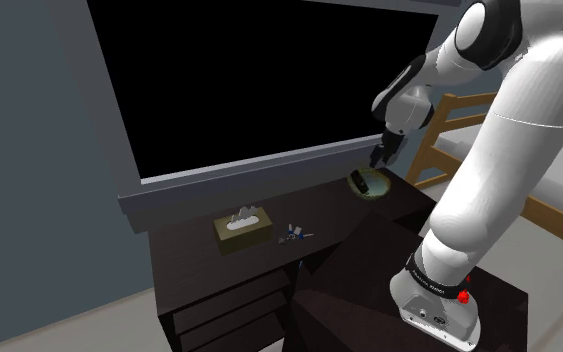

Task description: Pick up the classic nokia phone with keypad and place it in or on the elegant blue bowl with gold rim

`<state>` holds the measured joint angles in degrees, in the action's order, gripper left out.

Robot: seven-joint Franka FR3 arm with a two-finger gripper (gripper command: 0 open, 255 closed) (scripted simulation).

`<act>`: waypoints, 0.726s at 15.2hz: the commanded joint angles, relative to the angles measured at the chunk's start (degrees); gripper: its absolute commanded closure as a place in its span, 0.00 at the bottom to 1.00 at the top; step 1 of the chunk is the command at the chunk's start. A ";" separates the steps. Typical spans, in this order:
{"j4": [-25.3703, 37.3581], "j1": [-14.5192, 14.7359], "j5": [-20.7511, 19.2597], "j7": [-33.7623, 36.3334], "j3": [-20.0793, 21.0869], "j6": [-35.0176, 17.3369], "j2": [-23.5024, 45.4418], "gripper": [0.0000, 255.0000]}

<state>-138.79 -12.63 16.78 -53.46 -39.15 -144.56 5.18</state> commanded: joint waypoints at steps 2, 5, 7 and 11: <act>0.54 0.56 -6.97 4.97 -1.45 4.09 -5.37 0.00; 0.84 0.24 -8.82 6.29 -1.34 5.49 -6.96 0.00; 0.84 0.23 -8.82 6.29 -1.33 5.49 -6.96 0.00; 0.84 0.23 -8.82 6.29 -1.33 5.49 -6.96 0.00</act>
